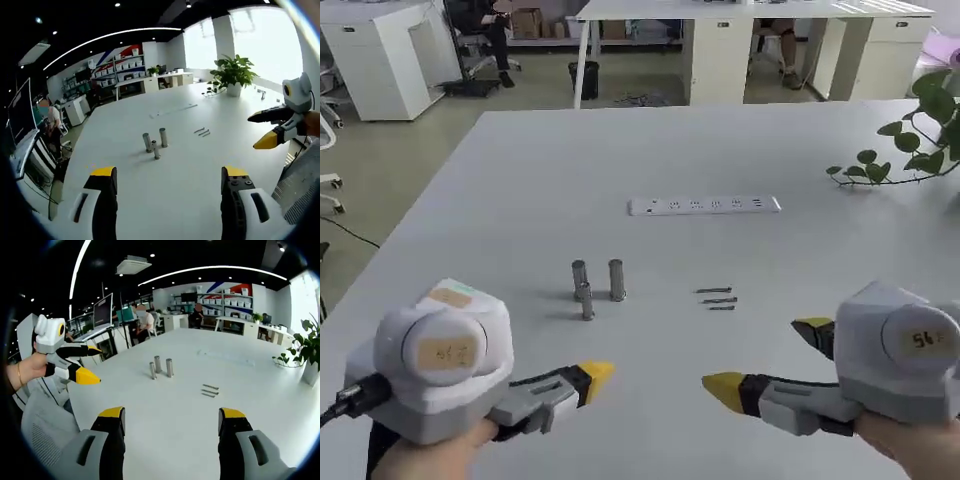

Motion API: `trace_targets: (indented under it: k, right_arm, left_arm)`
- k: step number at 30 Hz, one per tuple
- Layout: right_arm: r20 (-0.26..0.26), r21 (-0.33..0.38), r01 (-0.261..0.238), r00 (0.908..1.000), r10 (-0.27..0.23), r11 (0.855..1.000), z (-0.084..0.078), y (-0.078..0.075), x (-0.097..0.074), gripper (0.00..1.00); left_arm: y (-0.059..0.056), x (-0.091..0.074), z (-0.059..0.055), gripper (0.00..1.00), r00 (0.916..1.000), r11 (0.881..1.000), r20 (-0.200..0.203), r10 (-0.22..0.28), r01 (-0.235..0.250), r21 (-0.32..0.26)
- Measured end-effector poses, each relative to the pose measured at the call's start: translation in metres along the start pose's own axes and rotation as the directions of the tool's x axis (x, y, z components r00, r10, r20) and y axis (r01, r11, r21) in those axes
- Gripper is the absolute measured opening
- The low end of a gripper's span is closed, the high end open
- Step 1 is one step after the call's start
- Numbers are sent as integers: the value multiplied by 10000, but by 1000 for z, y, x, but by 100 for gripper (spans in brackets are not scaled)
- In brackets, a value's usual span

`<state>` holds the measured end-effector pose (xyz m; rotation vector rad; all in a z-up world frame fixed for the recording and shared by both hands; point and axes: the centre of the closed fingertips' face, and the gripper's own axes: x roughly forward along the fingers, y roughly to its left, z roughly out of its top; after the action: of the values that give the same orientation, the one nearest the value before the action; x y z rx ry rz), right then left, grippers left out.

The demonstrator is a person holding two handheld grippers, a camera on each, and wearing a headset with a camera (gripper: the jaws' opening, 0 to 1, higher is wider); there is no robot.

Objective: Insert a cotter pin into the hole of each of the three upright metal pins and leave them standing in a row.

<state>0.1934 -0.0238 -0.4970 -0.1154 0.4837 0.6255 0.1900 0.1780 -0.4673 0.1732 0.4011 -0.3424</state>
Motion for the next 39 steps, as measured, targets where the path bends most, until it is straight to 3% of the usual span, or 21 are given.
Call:
trace_targets:
  k: [5,10,19,26,39]
  right_arm:
    - [34,-48,-86,10000,86,10000,1,3,1,71]
    - [129,-99,-140,9998,142,9999,4,6,3,70]
    - [71,6,-82,9999,81,10000,1,4,2,68]
    - [356,659,-177,9992,154,9977,3,1,0,66]
    - [166,376,-161,9997,155,9992,-1,0,2,66]
  left_arm:
    - [-1,-1,-1,89,9999,9989,38,-116,118,-461]
    - [0,-3,-2,89,10000,10000,23,-9,9,-19]
    - [-1,-4,-9,87,9999,10000,-126,-18,18,-8]
    - [2,-7,-11,82,9999,9999,-63,149,-149,37]
    - [1,-6,-13,81,9997,10000,-214,90,-90,20]
